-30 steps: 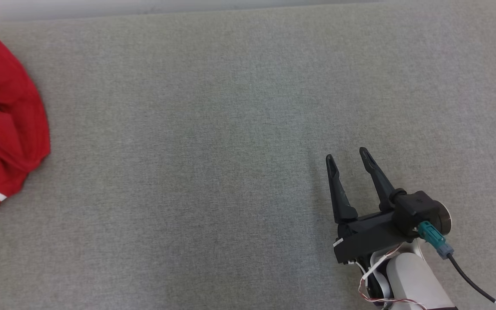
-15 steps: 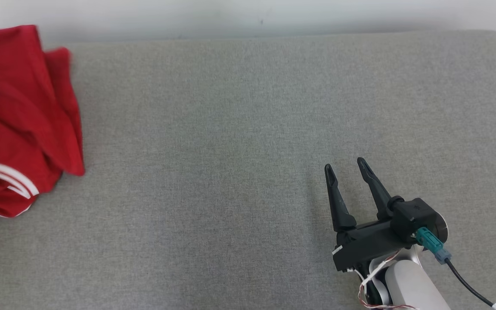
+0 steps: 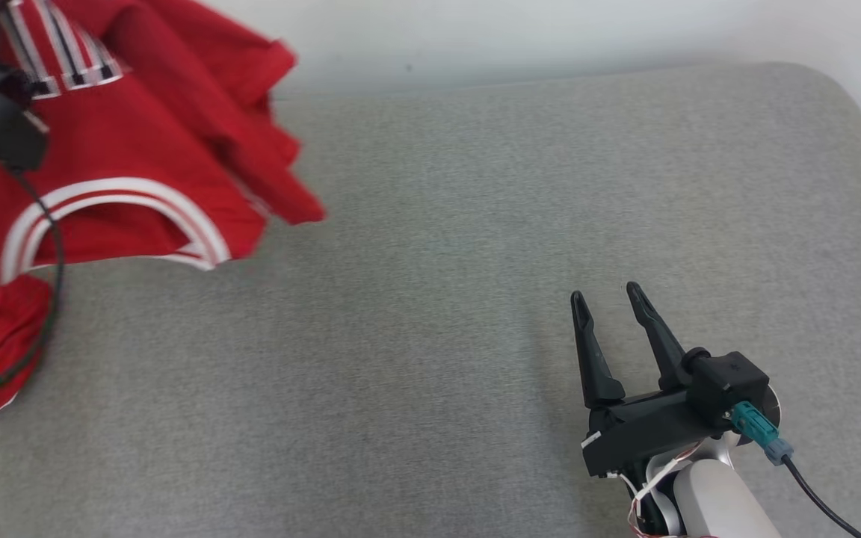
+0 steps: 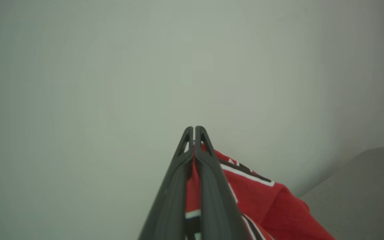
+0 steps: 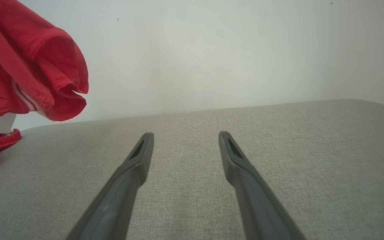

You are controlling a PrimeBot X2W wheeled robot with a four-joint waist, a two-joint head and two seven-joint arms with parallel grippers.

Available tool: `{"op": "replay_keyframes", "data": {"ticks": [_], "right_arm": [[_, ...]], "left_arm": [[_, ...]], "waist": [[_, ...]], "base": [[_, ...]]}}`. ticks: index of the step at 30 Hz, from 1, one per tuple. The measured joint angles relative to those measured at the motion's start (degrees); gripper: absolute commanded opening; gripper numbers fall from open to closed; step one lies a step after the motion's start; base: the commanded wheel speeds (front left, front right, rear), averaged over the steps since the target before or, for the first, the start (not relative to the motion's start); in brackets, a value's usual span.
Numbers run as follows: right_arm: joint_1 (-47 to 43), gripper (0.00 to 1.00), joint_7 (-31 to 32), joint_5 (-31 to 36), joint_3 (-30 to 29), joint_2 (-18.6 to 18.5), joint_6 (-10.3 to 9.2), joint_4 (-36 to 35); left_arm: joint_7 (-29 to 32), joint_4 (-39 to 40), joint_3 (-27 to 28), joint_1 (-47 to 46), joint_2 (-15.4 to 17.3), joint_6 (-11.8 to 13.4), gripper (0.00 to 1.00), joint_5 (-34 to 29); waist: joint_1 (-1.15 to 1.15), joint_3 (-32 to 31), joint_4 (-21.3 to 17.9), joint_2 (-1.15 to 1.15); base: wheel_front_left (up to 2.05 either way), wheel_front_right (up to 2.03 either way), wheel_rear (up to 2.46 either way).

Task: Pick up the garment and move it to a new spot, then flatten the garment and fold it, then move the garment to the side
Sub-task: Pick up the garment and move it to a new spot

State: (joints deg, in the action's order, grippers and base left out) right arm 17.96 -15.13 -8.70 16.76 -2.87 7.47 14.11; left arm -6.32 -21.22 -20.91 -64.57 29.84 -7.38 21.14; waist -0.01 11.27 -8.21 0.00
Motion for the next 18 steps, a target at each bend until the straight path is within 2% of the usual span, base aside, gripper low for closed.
{"op": "replay_keyframes", "data": {"ticks": [10, 14, 18], "right_arm": [[-1.1, 1.00, 0.0, -1.0, -1.6, 0.0, 0.00, -0.6], [-1.0, 1.00, 0.0, -1.0, -1.8, 0.0, 0.00, -0.9], [-0.9, 1.00, 0.0, -1.0, -1.8, 0.0, 0.00, -1.4]], "left_arm": [[4.7, 12.6, -5.3, 3.7, -6.5, 1.2, 0.00, 1.5], [4.7, 13.0, -7.8, 7.1, -8.8, 1.5, 0.00, 1.6], [3.2, 10.2, -9.9, 11.4, -10.5, 1.5, 0.00, 2.4]], "waist": [[0.00, 0.0, -5.0, 0.00], [0.00, 0.7, -6.3, 0.00], [0.00, 1.7, -7.0, 0.00]], "base": [[0.00, 0.00, 0.00], [0.00, 0.00, 0.00], [0.00, 0.00, 0.00]]}}
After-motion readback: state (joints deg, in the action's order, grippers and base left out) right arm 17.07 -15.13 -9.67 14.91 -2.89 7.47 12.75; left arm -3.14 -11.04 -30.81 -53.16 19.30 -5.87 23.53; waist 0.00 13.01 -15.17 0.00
